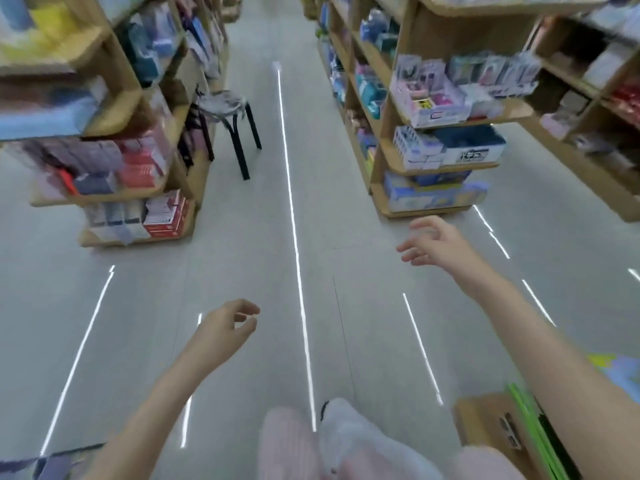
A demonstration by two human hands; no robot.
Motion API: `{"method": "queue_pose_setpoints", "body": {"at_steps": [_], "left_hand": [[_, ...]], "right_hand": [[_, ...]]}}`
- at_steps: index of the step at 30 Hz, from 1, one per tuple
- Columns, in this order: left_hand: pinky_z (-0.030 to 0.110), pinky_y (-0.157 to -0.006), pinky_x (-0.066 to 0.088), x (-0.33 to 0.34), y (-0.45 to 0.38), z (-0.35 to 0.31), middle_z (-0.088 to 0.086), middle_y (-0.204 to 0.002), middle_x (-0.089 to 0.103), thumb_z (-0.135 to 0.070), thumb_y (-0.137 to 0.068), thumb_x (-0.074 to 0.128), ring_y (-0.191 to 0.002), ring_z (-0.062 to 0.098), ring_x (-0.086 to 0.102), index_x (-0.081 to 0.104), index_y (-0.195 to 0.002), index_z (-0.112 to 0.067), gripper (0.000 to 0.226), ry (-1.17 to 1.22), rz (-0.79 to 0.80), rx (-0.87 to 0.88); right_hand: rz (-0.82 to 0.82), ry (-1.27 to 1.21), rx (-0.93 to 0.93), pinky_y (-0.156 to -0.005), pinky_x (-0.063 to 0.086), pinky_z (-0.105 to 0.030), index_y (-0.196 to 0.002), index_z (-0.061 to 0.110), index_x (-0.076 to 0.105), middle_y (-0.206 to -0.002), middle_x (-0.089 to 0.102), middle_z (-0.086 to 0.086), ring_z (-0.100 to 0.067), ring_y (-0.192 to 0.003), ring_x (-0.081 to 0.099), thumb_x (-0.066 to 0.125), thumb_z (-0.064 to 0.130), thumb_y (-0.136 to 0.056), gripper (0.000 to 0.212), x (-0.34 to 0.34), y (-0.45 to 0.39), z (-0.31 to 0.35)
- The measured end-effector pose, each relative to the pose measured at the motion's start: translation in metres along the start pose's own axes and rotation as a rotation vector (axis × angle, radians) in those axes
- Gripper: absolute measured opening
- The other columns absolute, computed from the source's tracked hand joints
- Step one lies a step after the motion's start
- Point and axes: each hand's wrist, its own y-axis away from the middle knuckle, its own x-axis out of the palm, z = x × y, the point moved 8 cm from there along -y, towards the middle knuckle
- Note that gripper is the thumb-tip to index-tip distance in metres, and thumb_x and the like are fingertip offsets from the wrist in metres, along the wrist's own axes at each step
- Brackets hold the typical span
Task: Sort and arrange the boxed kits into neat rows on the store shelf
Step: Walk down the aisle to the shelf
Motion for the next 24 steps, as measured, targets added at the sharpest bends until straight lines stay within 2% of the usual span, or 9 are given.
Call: {"method": "queue_pose_setpoints", "body": {"at_steps": [3, 6, 7, 10, 12, 14, 16, 20, 24], "left_hand": [[0.021, -0.077, 0.041, -0.045, -0.102, -0.023, -0.012, -0.09, 0.061, -0.009, -0.088, 0.056, -0.089, 0.01, 0.06, 0.057, -0.088, -0.027, 0.018, -0.013, -0.025, 0.028], [0.004, -0.069, 0.035, -0.083, -0.205, -0.029, -0.015, -0.086, 0.06, -0.007, -0.088, 0.056, -0.085, 0.007, 0.057, 0.059, -0.092, -0.021, 0.016, 0.013, -0.055, 0.04], [0.004, -0.07, 0.036, -0.094, -0.244, -0.027, -0.013, -0.086, 0.061, -0.006, -0.088, 0.056, -0.085, 0.008, 0.058, 0.06, -0.092, -0.02, 0.016, 0.03, -0.062, 0.05], [0.02, -0.079, 0.041, -0.134, -0.372, -0.025, -0.001, -0.092, 0.064, -0.002, -0.087, 0.055, -0.09, 0.016, 0.06, 0.064, -0.095, -0.012, 0.015, 0.055, -0.08, 0.08], [0.019, -0.077, 0.041, -0.174, -0.454, -0.042, 0.001, -0.096, 0.062, -0.003, -0.089, 0.053, -0.093, 0.018, 0.059, 0.065, -0.099, -0.008, 0.016, 0.042, -0.1, 0.095], [0.008, -0.067, 0.038, -0.208, -0.532, -0.07, -0.002, -0.098, 0.06, -0.006, -0.091, 0.051, -0.094, 0.013, 0.057, 0.063, -0.103, -0.01, 0.018, 0.03, -0.067, 0.133], [0.005, -0.065, 0.037, -0.236, -0.607, -0.107, -0.005, -0.099, 0.061, -0.01, -0.092, 0.05, -0.091, 0.009, 0.056, 0.062, -0.103, -0.015, 0.017, -0.013, -0.043, 0.202], [0.027, -0.088, 0.045, -0.265, -0.753, -0.169, -0.005, -0.103, 0.063, -0.013, -0.091, 0.05, -0.095, 0.01, 0.057, 0.062, -0.105, -0.018, 0.018, -0.091, -0.026, 0.356], [0.029, -0.086, 0.04, -0.274, -0.897, -0.201, -0.006, -0.105, 0.057, -0.015, -0.091, 0.051, -0.103, 0.014, 0.052, 0.06, -0.11, -0.017, 0.021, -0.24, -0.038, 0.507]], "right_hand": [[0.058, 0.111, -0.058, -0.058, 0.047, -0.023, -0.106, 0.012, 0.046, -0.075, 0.063, -0.008, -0.009, -0.051, 0.06, 0.051, 0.003, -0.088, 0.021, 0.036, -0.109, 0.061], [0.14, 0.357, -0.226, -0.067, 0.048, -0.034, -0.108, 0.019, 0.045, -0.082, 0.065, -0.007, -0.018, -0.066, 0.063, 0.052, 0.009, -0.088, 0.023, 0.079, -0.215, 0.102], [0.168, 0.475, -0.293, -0.069, 0.049, -0.033, -0.11, 0.021, 0.046, -0.085, 0.065, -0.005, -0.017, -0.07, 0.063, 0.052, 0.012, -0.088, 0.025, 0.094, -0.25, 0.112], [0.21, 0.68, -0.356, -0.069, 0.045, -0.027, -0.122, 0.018, 0.044, -0.09, 0.062, -0.001, -0.008, -0.067, 0.056, 0.052, 0.014, -0.089, 0.034, 0.123, -0.355, 0.138], [0.196, 0.733, -0.344, -0.072, 0.046, -0.029, -0.125, 0.015, 0.043, -0.094, 0.063, -0.002, -0.012, -0.069, 0.057, 0.052, 0.013, -0.089, 0.037, 0.13, -0.42, 0.166], [0.191, 0.733, -0.316, -0.079, 0.046, -0.032, -0.127, 0.015, 0.042, -0.096, 0.064, -0.003, -0.019, -0.079, 0.061, 0.052, 0.013, -0.09, 0.038, 0.127, -0.48, 0.199], [0.142, 0.694, -0.312, -0.084, 0.044, -0.033, -0.126, 0.015, 0.042, -0.094, 0.063, 0.0, -0.022, -0.084, 0.062, 0.052, 0.013, -0.09, 0.037, 0.115, -0.535, 0.234], [-0.029, 0.6, -0.275, -0.083, 0.045, -0.033, -0.124, 0.017, 0.044, -0.099, 0.064, -0.002, -0.021, -0.089, 0.06, 0.053, 0.015, -0.09, 0.035, 0.079, -0.658, 0.28], [-0.109, 0.578, -0.232, -0.074, 0.046, -0.031, -0.126, 0.017, 0.042, -0.103, 0.064, -0.004, -0.018, -0.083, 0.06, 0.05, 0.016, -0.091, 0.036, 0.055, -0.8, 0.303]]}}
